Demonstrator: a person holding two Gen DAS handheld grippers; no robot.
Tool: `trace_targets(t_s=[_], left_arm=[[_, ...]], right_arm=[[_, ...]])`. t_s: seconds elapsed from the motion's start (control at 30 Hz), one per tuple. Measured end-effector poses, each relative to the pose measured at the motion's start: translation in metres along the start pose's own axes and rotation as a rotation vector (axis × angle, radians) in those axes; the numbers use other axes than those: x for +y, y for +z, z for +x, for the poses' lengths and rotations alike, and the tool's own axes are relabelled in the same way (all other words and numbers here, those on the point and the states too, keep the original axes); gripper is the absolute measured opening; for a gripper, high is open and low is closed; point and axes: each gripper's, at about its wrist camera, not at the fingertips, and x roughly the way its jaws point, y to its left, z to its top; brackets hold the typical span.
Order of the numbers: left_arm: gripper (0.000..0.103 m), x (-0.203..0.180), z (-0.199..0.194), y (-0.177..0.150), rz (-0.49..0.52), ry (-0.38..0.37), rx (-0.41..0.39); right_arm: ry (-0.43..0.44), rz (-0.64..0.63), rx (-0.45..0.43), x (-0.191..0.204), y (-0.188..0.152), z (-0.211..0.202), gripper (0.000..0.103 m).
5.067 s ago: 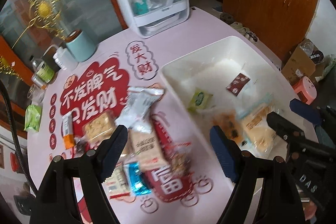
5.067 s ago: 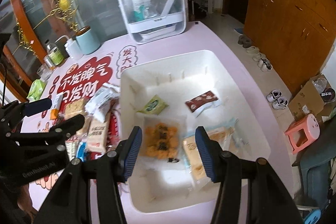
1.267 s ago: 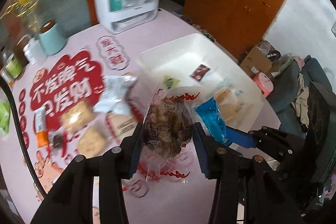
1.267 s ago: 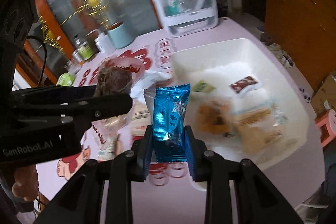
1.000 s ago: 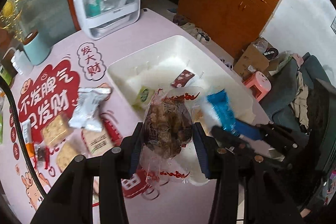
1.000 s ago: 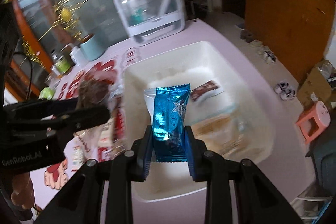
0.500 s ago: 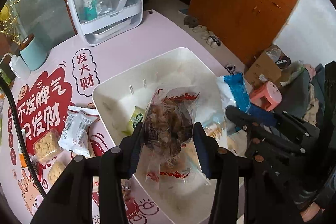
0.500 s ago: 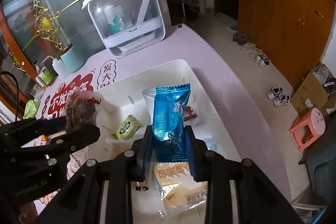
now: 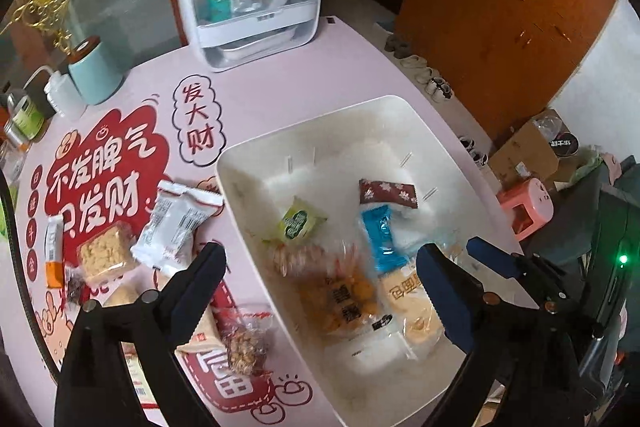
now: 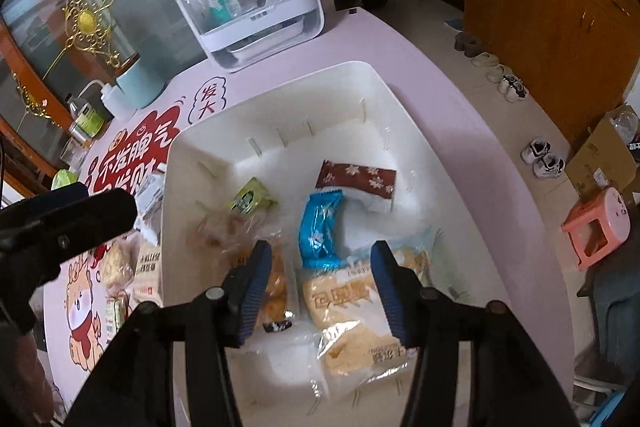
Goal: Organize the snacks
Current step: 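Withdraw both tools from the bin back over the snacks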
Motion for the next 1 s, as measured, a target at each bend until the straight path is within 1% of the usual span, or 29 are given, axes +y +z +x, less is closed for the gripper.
trace_targets(t_s=[0.1, 0.27, 0.4, 0.5, 0.63, 0.8, 1.0], left_arm=[[0.096, 0.003, -0.008, -0.008, 0.0, 0.015, -0.006], [0.096, 0.012, -0.026, -0.02, 0.007, 0.049, -0.029], [0.096, 0.024, -0.046, -0.03, 0.002, 0.082, -0.057], [0.096, 0.04, -0.064, -0.036, -0.023, 0.102, -0.079], [0.096, 0.067, -0.093, -0.047, -0.067, 0.133, -0.118], [0.096, 0.108, -0.13, -0.065, -0.121, 0.185, -0.17], [0.098, 0.174, -0.173, -0.085, -0.193, 0.266, -0.242]], right_arm=[[-0.012, -0.019, -0.01, 0.006, -0.005, -0.007, 0.052], [-0.003, -0.048, -0.026, 0.019, -0.009, -0.019, 0.052], [0.012, -0.088, -0.05, 0.036, -0.011, -0.032, 0.052], [0.029, -0.124, -0.068, 0.054, -0.012, -0.04, 0.052], [0.058, -0.172, -0.088, 0.08, -0.013, -0.049, 0.052], [0.1, -0.239, -0.107, 0.122, -0.014, -0.055, 0.052], [0.13, -0.305, -0.094, 0.174, -0.021, -0.05, 0.052]])
